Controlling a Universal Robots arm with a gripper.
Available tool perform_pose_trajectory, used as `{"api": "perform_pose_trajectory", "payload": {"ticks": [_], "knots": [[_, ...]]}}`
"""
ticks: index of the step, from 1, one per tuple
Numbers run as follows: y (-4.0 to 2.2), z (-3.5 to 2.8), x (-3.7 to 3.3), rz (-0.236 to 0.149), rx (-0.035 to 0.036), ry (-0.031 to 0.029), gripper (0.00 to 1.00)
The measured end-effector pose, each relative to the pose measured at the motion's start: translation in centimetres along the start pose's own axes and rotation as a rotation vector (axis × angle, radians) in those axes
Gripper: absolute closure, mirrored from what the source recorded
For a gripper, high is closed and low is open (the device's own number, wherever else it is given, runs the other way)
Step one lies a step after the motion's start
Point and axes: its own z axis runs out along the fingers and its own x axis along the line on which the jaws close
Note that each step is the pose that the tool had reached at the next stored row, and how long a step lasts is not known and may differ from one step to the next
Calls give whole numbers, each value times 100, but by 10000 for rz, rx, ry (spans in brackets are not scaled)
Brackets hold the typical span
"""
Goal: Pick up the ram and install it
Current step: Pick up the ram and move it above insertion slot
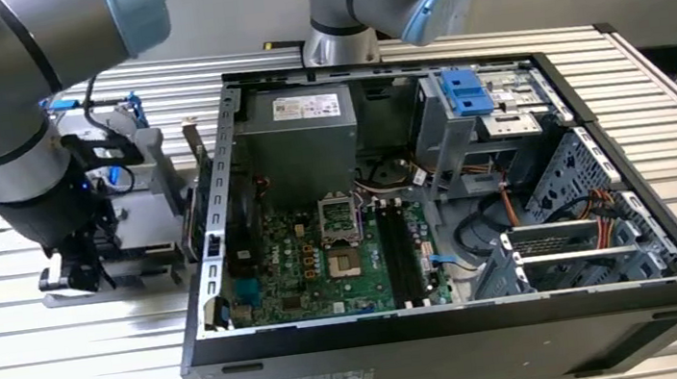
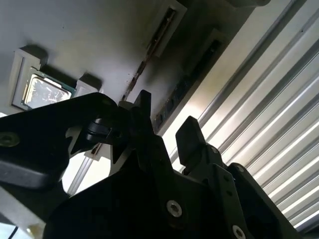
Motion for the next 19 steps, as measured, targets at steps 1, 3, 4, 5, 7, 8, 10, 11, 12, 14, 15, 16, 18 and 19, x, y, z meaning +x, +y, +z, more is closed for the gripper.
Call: {"api": "perform_pose_trajectory", "payload": {"ticks": [1, 3, 4, 5, 7, 8, 10, 11, 12, 14, 15, 16, 18, 19], "knots": [[-1, 16, 1, 0, 0, 0, 0], [-3, 45, 1, 0, 0, 0, 0], [-4, 55, 1, 0, 0, -1, 0], [-4, 61, 2, 0, -1, 0, 0], [-4, 63, 3, 0, -2, 2, 0], [-4, 63, 2, 0, -2, 2, 0], [-4, 65, 2, 0, -1, 0, 0], [-6, 67, 2, 11, 1, -1, 0], [-10, 69, 3, 21, 2, -2, 0], [-15, 71, 13, 26, 2, -2, 0], [-19, 71, 18, 26, -1, 0, 0], [-19, 71, 20, 27, -1, 0, 0], [-19, 73, 28, 26, 0, 0, 0], [-19, 73, 29, 28, 0, 0, 0]]}}
